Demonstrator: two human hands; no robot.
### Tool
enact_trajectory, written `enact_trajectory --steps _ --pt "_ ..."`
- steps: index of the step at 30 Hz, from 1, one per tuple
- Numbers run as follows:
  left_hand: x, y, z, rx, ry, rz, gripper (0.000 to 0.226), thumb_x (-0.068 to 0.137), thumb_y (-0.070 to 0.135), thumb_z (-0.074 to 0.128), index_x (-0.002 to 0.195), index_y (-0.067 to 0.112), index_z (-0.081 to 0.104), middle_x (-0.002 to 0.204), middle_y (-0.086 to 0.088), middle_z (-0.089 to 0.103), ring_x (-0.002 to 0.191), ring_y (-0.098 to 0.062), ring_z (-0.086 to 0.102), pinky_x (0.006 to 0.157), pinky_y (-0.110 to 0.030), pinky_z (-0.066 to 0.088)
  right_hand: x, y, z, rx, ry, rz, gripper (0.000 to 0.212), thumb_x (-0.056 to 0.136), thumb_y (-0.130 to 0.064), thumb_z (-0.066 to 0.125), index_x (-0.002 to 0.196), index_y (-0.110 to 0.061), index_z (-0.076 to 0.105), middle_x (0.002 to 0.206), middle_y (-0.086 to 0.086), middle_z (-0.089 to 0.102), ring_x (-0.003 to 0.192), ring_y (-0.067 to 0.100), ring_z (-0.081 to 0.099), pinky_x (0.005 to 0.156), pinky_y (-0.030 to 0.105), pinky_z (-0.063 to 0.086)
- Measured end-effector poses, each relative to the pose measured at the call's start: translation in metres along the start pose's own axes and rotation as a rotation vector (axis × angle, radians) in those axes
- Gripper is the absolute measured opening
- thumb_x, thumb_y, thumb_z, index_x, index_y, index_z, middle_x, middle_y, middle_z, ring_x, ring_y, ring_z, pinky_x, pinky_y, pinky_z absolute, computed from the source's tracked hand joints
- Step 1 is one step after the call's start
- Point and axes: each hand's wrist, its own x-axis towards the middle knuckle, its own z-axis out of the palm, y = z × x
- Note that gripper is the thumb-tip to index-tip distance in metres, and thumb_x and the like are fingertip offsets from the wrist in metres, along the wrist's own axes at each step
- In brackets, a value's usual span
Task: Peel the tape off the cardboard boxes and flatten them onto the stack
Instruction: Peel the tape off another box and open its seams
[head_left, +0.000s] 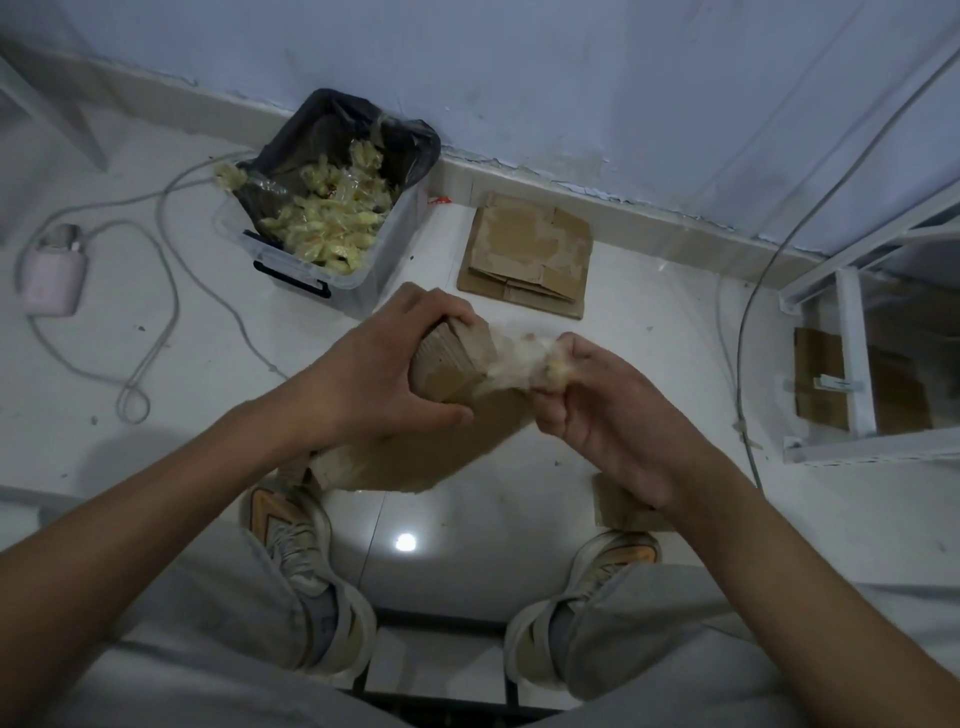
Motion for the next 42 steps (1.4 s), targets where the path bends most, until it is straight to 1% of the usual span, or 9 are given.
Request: enact_trajectory --steps 4,7,12,15,19,26,34,38,42 --pt "0.000 0.003 0.009 0.190 0.052 -0.017 0.080 0.067 0.060 0.081 0.136 0.042 0.045 0.128 0.011 0.042 0.111 -0.013 0.052 0.089 -0.044 0.056 -0.001 0.020 0.014 -1.112 0.522 -0.361 0.019 0.103 -0.019 0.061 0.088 -0.017 0.048 0.067 -0.004 0.057 0.056 0.010 0.052 0.053 0.024 0.044" --pt "-0.002 0.009 0.022 0.189 0.045 -0.015 0.079 0.066 0.067 0.072 0.135 0.044 0.042 0.129 0.010 0.043 0.110 -0.016 0.053 0.088 -0.047 0.055 0.003 0.034 0.018 -1.438 0.602 -0.463 0.016 0.098 -0.030 0.068 0.094 -0.028 0.054 0.067 -0.014 0.054 0.057 0.007 0.054 0.053 0.026 0.046" --pt "-0.004 0.011 0.025 0.210 0.084 -0.021 0.080 0.064 0.070 0.067 0.136 0.046 0.041 0.130 0.010 0.044 0.110 -0.012 0.052 0.090 -0.046 0.054 0.009 0.037 0.012 -1.074 0.501 -0.550 0.029 0.105 -0.038 0.059 0.096 -0.019 0.079 0.081 -0.004 0.067 0.076 0.013 0.062 0.062 0.031 0.051" --pt "-0.005 0.010 0.023 0.187 0.120 -0.020 0.082 0.064 0.064 0.074 0.136 0.041 0.044 0.130 0.009 0.045 0.109 -0.014 0.054 0.086 -0.046 0.055 0.009 0.035 0.012 -0.868 0.416 -0.399 0.016 0.104 -0.032 0.064 0.111 -0.028 0.078 0.094 -0.008 0.069 0.087 0.013 0.065 0.064 0.029 0.054" --pt "-0.005 0.008 0.024 0.292 0.100 0.010 0.090 0.064 0.056 0.087 0.141 0.037 0.045 0.136 0.006 0.044 0.114 -0.019 0.054 0.087 -0.049 0.055 0.008 0.024 0.012 -0.716 0.365 -0.059 0.027 0.097 -0.038 0.071 0.120 -0.026 0.063 0.096 -0.004 0.074 0.068 0.002 0.067 0.056 0.017 0.050" --pt "-0.008 0.009 0.028 0.259 0.047 0.020 0.085 0.066 0.066 0.077 0.139 0.038 0.044 0.134 0.007 0.043 0.112 -0.016 0.052 0.086 -0.049 0.054 0.005 0.018 0.010 -0.367 0.218 0.131 0.010 0.097 -0.011 0.070 0.102 -0.006 0.062 0.083 0.013 0.062 0.067 0.014 0.054 0.060 0.023 0.047" --pt "-0.010 0.013 0.027 0.121 -0.120 0.021 0.078 0.068 0.050 0.087 0.134 0.046 0.046 0.129 0.017 0.043 0.111 -0.004 0.051 0.078 -0.019 0.045 0.005 0.008 -0.002 -0.415 0.008 0.231 0.024 0.090 0.008 0.064 0.088 -0.015 0.057 0.076 0.005 0.055 0.062 0.011 0.050 0.055 0.019 0.045" --pt "-0.015 0.010 0.027 0.024 -0.121 -0.045 0.077 0.068 0.043 0.091 0.132 0.048 0.048 0.128 0.022 0.046 0.113 0.002 0.052 0.077 -0.007 0.039 0.003 0.010 -0.009 -0.368 -0.047 0.260 0.019 0.088 0.002 0.067 0.090 -0.017 0.062 0.086 0.012 0.051 0.067 0.013 0.047 0.066 0.030 0.037" --pt "-0.016 0.009 0.021 -0.127 -0.104 -0.069 0.076 0.068 0.036 0.093 0.131 0.042 0.052 0.126 0.017 0.053 0.114 -0.003 0.055 0.090 -0.021 0.049 0.003 0.007 -0.015 -0.118 -0.064 0.239 0.028 0.090 0.006 0.061 0.080 -0.020 0.056 0.075 0.001 0.048 0.060 0.008 0.037 0.055 0.020 0.029"
